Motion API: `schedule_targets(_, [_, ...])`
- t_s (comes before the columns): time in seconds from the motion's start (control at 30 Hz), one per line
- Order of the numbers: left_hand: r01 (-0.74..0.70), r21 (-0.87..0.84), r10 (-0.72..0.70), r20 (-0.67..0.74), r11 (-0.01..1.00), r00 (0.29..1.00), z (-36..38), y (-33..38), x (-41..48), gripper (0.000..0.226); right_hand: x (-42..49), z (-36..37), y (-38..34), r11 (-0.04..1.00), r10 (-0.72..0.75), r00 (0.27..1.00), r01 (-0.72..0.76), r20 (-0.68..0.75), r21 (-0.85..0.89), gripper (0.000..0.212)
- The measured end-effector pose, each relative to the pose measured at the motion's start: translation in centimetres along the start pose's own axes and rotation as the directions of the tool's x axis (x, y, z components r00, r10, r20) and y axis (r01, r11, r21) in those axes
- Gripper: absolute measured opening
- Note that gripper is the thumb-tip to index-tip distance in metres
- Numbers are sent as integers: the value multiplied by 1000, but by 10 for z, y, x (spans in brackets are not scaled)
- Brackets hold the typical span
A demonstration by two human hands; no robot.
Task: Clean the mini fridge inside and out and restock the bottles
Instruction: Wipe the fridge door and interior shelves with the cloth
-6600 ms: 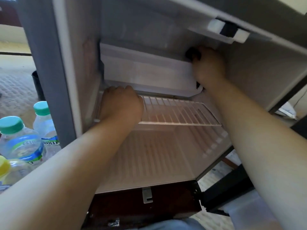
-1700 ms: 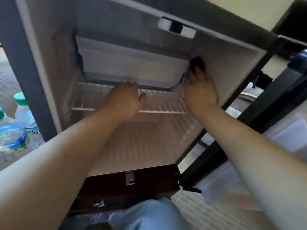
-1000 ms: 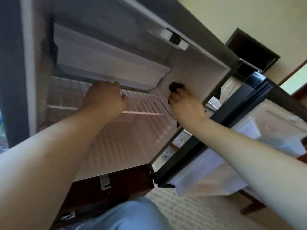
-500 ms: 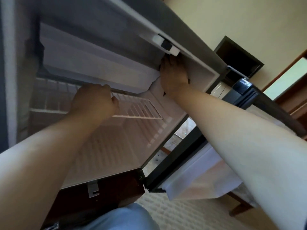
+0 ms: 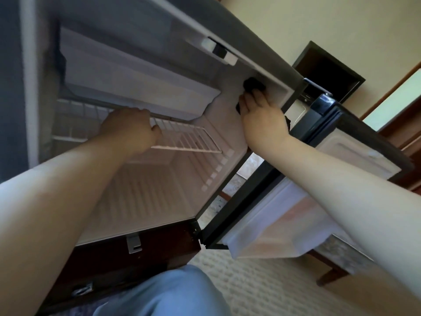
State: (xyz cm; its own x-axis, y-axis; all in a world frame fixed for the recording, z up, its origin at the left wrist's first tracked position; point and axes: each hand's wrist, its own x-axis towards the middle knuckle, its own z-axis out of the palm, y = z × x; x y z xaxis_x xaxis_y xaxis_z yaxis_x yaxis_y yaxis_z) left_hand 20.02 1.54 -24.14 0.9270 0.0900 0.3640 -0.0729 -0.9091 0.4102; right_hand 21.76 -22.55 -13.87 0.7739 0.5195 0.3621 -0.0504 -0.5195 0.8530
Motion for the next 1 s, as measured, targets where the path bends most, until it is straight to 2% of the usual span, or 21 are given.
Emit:
schedule_targets(0.03, [-4,2,4,-2,1000,1000,-1,0,0,43,4,-3,-5,1000,6,1000,-5,14,-19,53])
schedule_targets(0.13, [-17,5,17,-18,1000,1000,0,-1,1,43,37,5,-25,996,-23,985,9,171,84,52])
schedule_targets(0.33, [-14,14,15,-76,1000,997,8,-3,8,40,84,15,-66,995,97,953,-82,286,-63,64])
schedule_targets(0.4, [-12,29,15,-98,999,995,9,-5,8,39,79,13,-66,995,87,963,-73,256,-63,64])
schedule_targets(0.53, [-29,58,35,-112,998,993,8,-2,8,39,65,12,-38,994,46,987,-61,151,95,55])
schedule_targets(0.7, [-17,40,20,-70,999,997,5,-2,6,41,56,2,-7,988,49,996,-59,74,143,47])
schedule_targets(1.0, [-19,63,24,-84,998,996,6,0,3,38,104,4,-31,992,47,991,-61,123,108,49])
